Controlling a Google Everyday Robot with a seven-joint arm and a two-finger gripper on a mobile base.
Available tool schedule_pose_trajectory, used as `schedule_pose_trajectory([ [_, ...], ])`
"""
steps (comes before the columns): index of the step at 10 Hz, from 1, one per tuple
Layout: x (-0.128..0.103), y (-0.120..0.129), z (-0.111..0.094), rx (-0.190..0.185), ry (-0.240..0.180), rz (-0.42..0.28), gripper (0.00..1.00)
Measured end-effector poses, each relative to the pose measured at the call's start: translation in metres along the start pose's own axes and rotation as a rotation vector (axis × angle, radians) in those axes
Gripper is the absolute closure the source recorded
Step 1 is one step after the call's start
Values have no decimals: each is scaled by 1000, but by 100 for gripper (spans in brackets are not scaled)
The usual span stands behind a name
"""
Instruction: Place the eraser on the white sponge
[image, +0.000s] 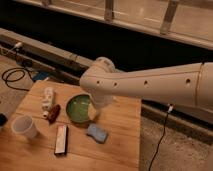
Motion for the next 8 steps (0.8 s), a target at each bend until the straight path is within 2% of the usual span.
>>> schedule_pose_trajectory([
  [3,-2,9,8,-3,12,-19,20],
  [4,-5,22,12,-11,13,-31,20],
  [5,-8,47,17,-27,9,-50,20],
  [8,-11,102,17,-62,-9,-90,20],
])
